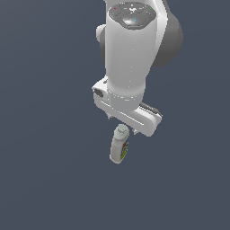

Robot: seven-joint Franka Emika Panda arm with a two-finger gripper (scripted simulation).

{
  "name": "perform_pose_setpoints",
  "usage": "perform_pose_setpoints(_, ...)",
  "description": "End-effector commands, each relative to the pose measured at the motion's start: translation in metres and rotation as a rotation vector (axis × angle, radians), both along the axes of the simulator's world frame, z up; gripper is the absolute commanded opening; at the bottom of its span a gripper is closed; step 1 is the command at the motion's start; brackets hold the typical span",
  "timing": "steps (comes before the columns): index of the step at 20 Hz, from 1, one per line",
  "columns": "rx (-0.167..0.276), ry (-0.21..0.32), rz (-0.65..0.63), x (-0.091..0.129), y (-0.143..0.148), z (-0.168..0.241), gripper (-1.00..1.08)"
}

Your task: Pick up the object and move it to a goal position.

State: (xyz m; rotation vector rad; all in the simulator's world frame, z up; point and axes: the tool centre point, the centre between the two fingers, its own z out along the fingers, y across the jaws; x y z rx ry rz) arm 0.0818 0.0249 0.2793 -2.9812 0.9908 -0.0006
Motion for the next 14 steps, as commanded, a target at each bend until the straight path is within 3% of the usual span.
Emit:
perform_pose_setpoints(1, 0.000, 0.001, 0.000, 0.000, 0.000, -0.004, 1.00)
perform_pose_setpoints(14, 0.000, 0.000, -0.004, 0.000, 0.000, -0.049, 1.00)
